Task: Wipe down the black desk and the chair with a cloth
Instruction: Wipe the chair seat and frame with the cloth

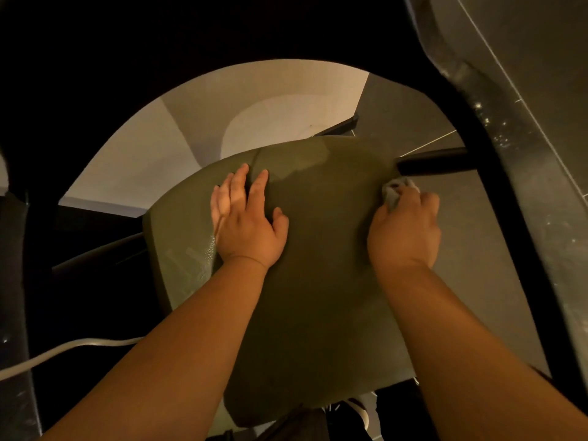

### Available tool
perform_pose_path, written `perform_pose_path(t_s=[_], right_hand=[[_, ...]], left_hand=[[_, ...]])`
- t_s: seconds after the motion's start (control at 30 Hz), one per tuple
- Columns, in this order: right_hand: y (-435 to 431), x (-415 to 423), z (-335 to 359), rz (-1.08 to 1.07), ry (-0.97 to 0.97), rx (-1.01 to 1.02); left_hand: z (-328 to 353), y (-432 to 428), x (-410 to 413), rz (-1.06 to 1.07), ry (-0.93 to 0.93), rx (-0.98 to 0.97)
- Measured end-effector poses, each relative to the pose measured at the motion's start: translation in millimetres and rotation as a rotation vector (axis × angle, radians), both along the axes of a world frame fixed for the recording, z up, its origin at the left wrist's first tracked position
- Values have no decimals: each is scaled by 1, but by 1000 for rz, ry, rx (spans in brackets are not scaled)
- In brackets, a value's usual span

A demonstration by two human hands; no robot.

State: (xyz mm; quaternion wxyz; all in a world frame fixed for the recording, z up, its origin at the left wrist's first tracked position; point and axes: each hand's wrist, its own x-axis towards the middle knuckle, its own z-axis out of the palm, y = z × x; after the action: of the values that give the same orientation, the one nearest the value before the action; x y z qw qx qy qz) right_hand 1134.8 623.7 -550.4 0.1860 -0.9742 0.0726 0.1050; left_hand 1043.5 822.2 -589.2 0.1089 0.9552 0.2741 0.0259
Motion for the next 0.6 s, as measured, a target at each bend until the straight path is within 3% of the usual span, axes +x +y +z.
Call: perform_pose_path(t_s=[0.13,0.27,0.47,0.6], right_hand=[[21,21,-7,-34,-81,113],[23,25,-11,139,-118,110],[-34,-41,3,70,49,-20],[-31,-35,2,101,28,42]], left_hand=[[0,1,0,9,18,2],[2,-1,1,4,38,5],[3,-6,1,-14,86,49],[6,-27,-11,53,156,29]])
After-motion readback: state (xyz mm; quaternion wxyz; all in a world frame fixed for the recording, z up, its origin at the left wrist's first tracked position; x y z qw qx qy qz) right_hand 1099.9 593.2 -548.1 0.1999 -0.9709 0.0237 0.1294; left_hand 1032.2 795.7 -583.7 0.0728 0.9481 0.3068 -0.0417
